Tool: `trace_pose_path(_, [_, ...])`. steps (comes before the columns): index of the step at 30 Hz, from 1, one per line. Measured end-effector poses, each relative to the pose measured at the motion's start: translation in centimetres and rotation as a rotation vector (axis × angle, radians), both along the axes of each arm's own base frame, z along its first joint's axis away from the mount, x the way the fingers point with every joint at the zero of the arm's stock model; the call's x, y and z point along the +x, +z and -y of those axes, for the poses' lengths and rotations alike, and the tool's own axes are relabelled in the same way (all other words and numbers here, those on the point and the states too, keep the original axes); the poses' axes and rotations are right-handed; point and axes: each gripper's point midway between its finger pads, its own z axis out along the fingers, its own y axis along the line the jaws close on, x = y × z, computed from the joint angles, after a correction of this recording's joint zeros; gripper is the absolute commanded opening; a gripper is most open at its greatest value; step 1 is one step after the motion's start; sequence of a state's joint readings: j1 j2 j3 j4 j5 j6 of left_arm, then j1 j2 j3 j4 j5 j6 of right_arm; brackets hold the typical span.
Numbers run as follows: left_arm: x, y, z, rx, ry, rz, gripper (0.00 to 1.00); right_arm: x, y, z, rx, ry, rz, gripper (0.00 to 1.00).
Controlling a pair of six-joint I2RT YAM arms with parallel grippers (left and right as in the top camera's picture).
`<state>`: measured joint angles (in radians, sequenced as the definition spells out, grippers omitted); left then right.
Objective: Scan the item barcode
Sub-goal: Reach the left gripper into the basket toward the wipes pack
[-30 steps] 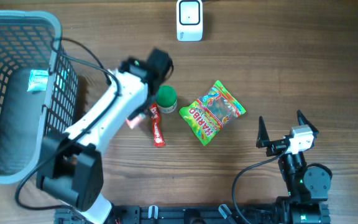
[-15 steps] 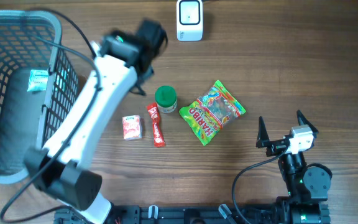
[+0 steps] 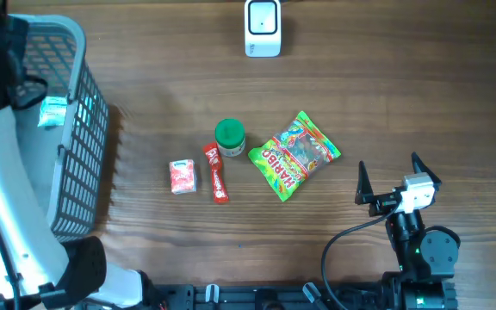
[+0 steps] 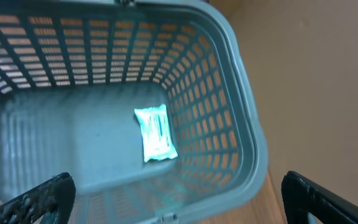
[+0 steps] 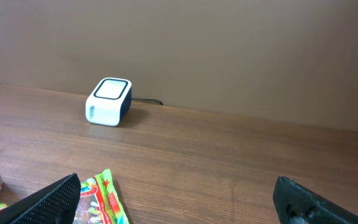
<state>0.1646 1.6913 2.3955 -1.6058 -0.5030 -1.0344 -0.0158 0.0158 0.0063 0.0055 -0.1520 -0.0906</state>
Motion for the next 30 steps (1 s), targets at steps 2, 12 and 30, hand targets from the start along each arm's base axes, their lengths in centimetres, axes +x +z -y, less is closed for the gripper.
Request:
trace_pose_path(2, [0.3, 0.2, -0.2, 0.013, -0.014, 0.004, 1.00, 0.0, 0.0, 0.0, 0.000, 0.000, 0.000, 0.99])
trace_pose_path(12, [3.8, 3.5, -0.5, 0.100, -0.107, 0.144, 1.00, 0.0, 0.0, 0.0, 0.000, 0.000, 0.000, 0.99])
trace_pose_path(30, [6.9, -12.5, -8.0, -0.206, -0.083, -0.197, 1.00, 0.0, 0.0, 0.0, 0.000, 0.000, 0.000, 1.00])
